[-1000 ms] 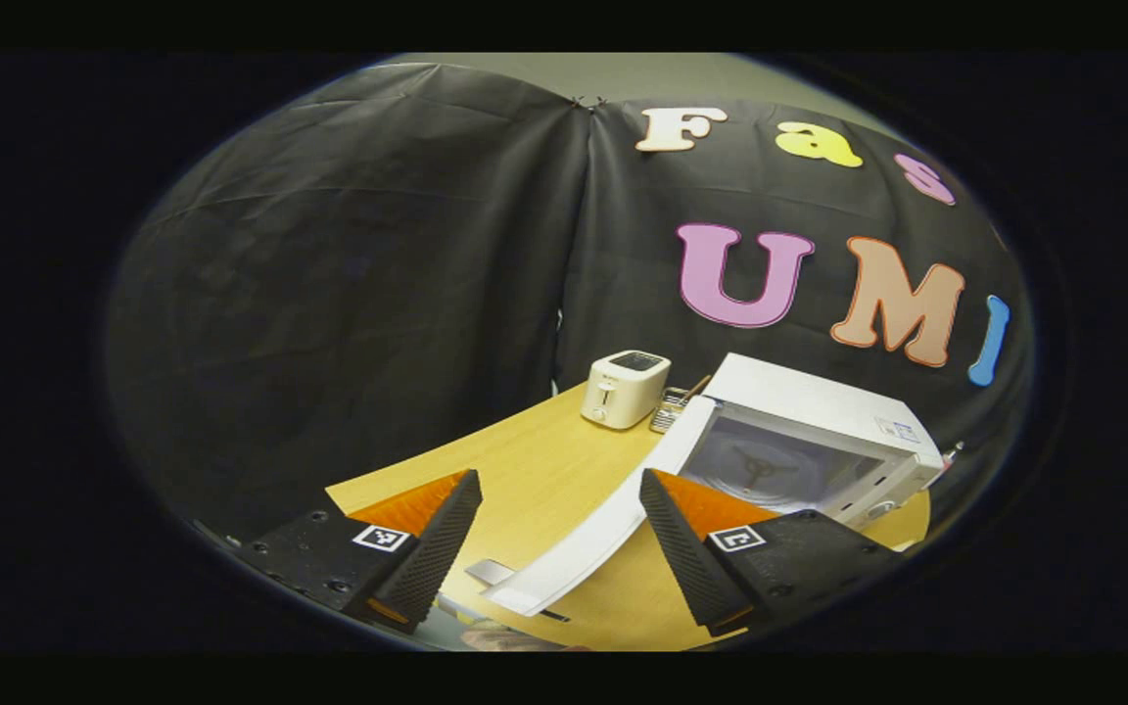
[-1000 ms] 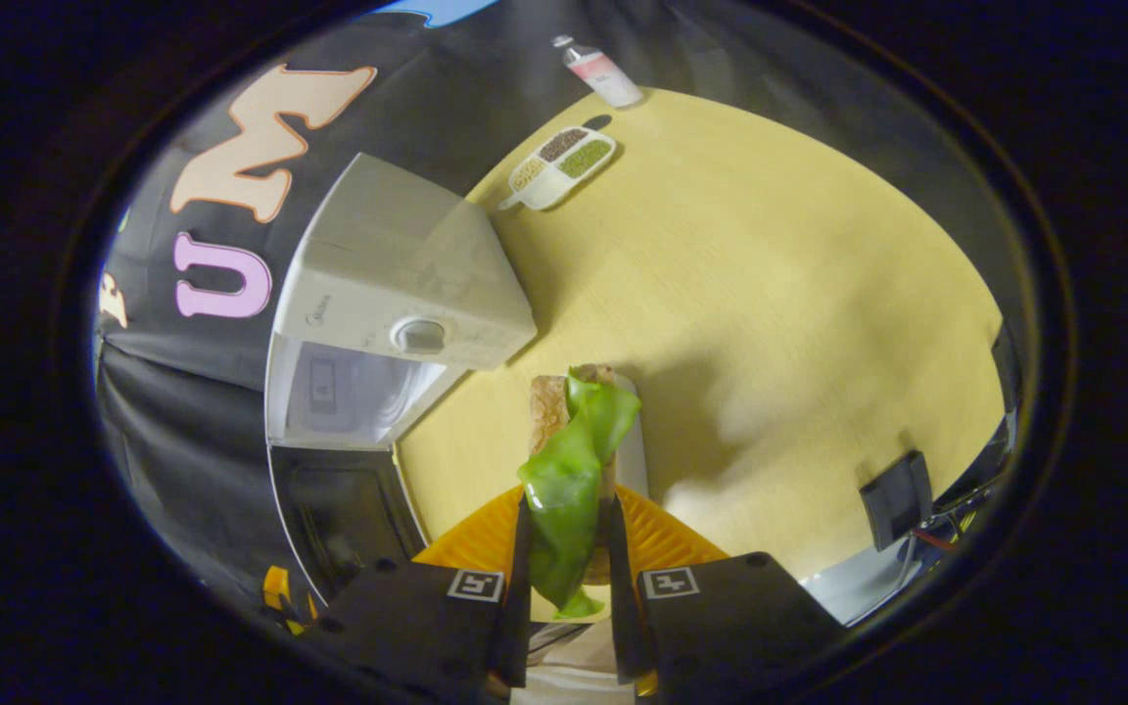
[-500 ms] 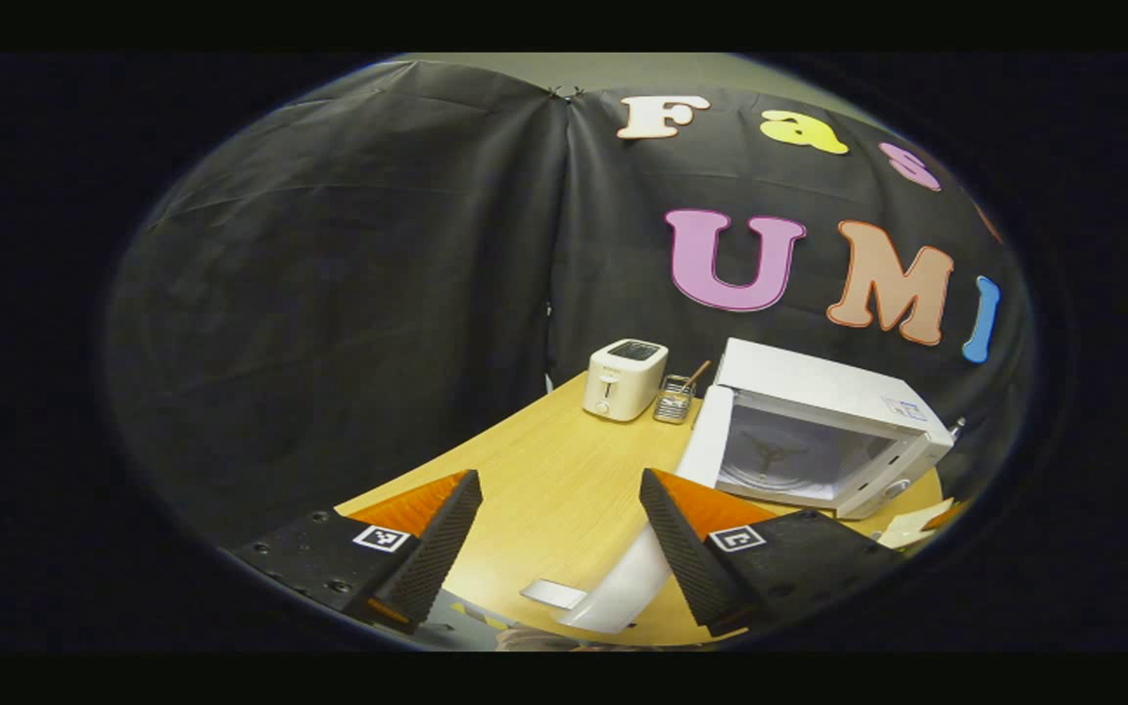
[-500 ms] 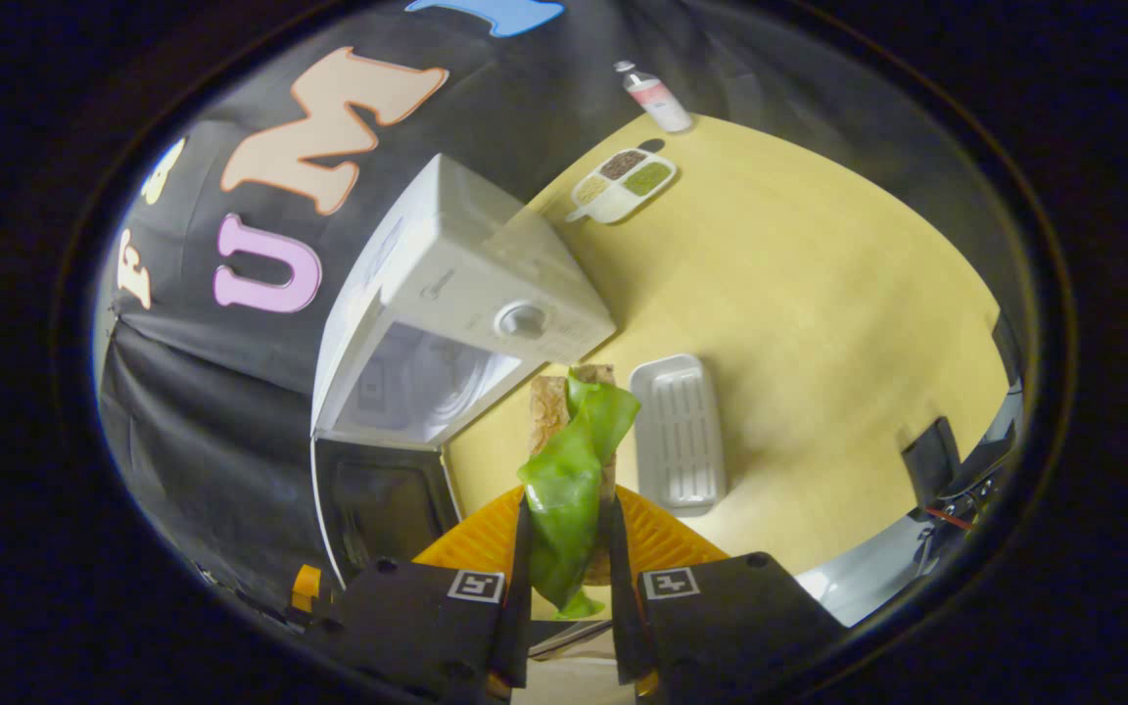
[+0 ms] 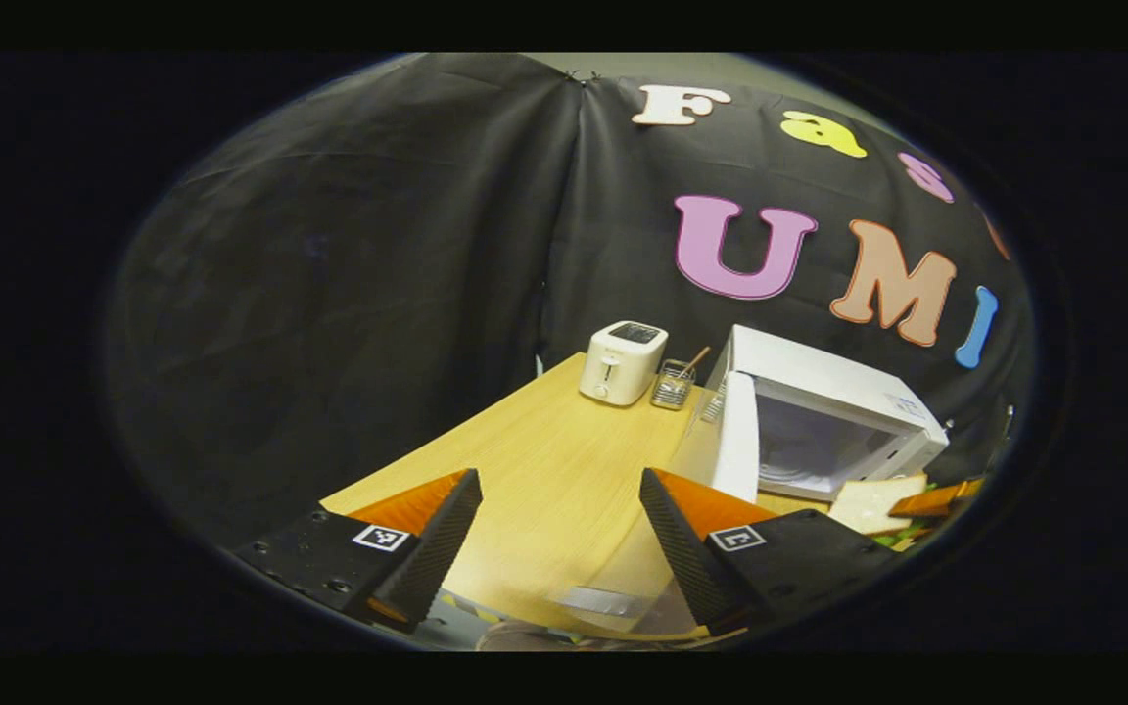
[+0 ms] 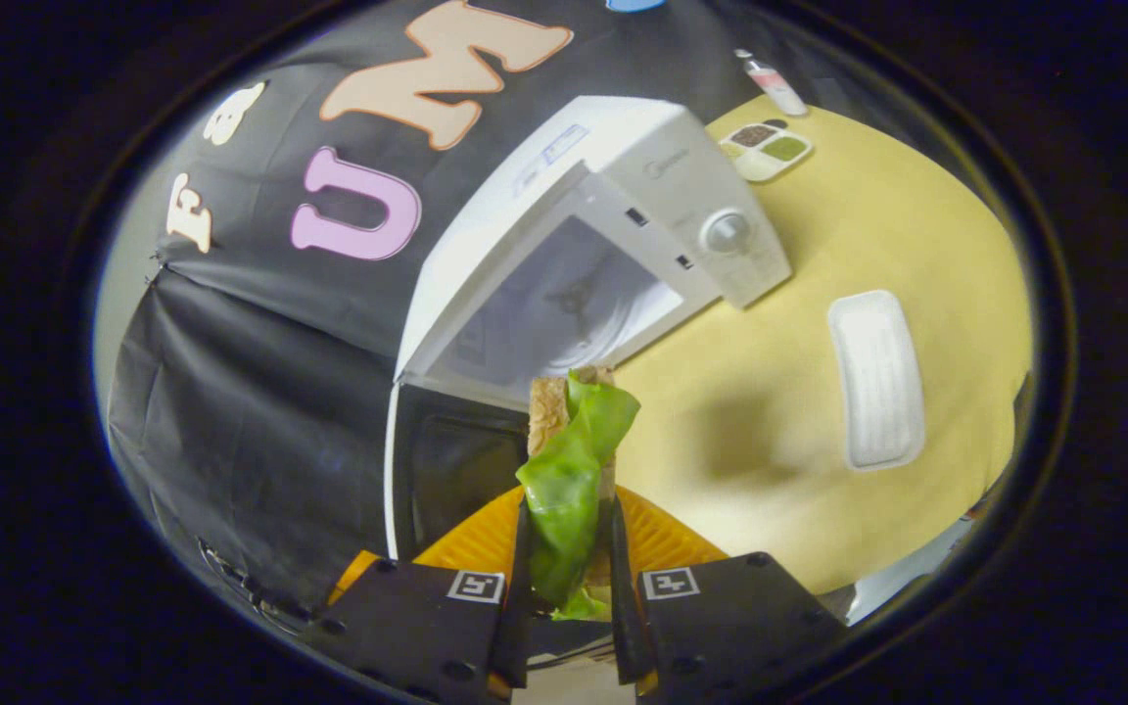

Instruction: Open the microwave oven with the left hand, put the food in, and close the microwave oven.

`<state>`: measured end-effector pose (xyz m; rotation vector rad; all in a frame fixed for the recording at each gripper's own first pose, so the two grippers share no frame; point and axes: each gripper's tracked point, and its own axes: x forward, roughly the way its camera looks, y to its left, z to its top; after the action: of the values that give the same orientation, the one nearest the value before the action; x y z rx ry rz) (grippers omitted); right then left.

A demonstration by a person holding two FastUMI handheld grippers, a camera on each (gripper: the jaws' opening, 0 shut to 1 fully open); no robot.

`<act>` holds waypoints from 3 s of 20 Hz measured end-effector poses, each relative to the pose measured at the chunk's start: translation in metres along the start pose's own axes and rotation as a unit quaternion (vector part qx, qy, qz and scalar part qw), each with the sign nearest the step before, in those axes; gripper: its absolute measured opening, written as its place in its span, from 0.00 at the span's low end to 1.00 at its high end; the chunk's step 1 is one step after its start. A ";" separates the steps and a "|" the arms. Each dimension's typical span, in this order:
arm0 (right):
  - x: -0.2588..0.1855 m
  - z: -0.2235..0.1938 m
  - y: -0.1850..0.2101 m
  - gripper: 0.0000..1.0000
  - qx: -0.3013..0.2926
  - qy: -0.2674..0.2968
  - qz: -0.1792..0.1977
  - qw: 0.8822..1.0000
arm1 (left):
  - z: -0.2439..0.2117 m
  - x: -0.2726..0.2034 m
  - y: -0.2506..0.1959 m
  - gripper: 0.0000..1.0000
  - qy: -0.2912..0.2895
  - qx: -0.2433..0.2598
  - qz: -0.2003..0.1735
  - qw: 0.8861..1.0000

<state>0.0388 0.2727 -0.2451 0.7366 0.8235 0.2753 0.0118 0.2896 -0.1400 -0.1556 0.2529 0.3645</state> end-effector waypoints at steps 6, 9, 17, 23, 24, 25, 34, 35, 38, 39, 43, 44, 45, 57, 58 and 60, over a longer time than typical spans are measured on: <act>0.045 -0.001 0.030 0.36 0.018 -0.042 0.027 0.999 | 0.000 0.007 0.026 0.95 0.006 -0.007 0.003 1.000; 0.073 0.004 0.037 0.37 0.019 -0.064 0.025 0.997 | -0.001 0.012 0.035 0.95 0.011 -0.018 0.000 1.000; 0.133 0.051 0.032 0.36 -0.045 -0.140 -0.019 0.989 | -0.003 0.031 0.046 0.95 0.025 -0.012 -0.019 0.999; 0.176 0.071 0.025 0.36 -0.090 -0.173 -0.062 0.979 | -0.004 0.037 0.059 0.95 0.034 -0.002 -0.031 0.999; 0.183 0.074 0.023 0.36 -0.096 -0.177 -0.071 0.977 | -0.003 0.038 0.063 0.95 0.034 0.000 -0.030 0.999; 0.188 0.077 0.024 0.36 -0.097 -0.182 -0.071 0.976 | -0.003 0.040 0.066 0.95 0.034 0.002 -0.027 0.999; 0.210 0.114 0.017 0.42 -0.140 -0.236 -0.102 0.956 | -0.002 0.042 0.082 0.91 0.036 0.009 -0.015 0.999; 0.212 0.115 0.017 0.42 -0.143 -0.238 -0.104 0.955 | -0.004 0.042 0.083 0.91 0.037 0.009 -0.016 0.999; 0.212 0.120 0.012 0.35 -0.168 -0.246 -0.117 0.947 | -0.004 0.043 0.080 0.94 0.038 0.009 -0.019 0.999; 0.211 0.121 0.008 0.37 -0.182 -0.248 -0.126 0.943 | -0.004 0.043 0.079 0.94 0.037 0.009 -0.019 0.999; 0.204 0.134 -0.019 0.49 -0.240 -0.244 -0.200 0.918 | -0.005 0.041 0.071 0.90 0.036 0.011 -0.029 0.999; 0.204 0.133 -0.034 0.50 -0.262 -0.227 -0.228 0.910 | -0.005 0.040 0.070 0.89 0.035 0.012 -0.031 0.999; 0.200 0.133 -0.035 0.63 -0.278 -0.227 -0.228 0.905 | -0.004 0.040 0.069 0.89 0.034 0.014 -0.031 0.999; 0.136 0.117 -0.015 0.96 -0.339 -0.248 -0.230 0.878 | -0.020 0.044 0.050 0.57 0.049 0.015 -0.069 0.996; 0.128 0.114 -0.010 0.99 -0.337 -0.252 -0.227 0.878 | -0.021 0.044 0.047 0.48 0.052 0.018 -0.074 0.996; 0.111 0.110 -0.003 0.96 -0.333 -0.261 -0.220 0.879 | -0.024 0.043 0.043 0.41 0.057 0.025 -0.083 0.995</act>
<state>0.1940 0.2719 -0.2597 -0.0530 0.3136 -0.0646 0.0299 0.3389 -0.1788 -0.1469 0.3585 0.1845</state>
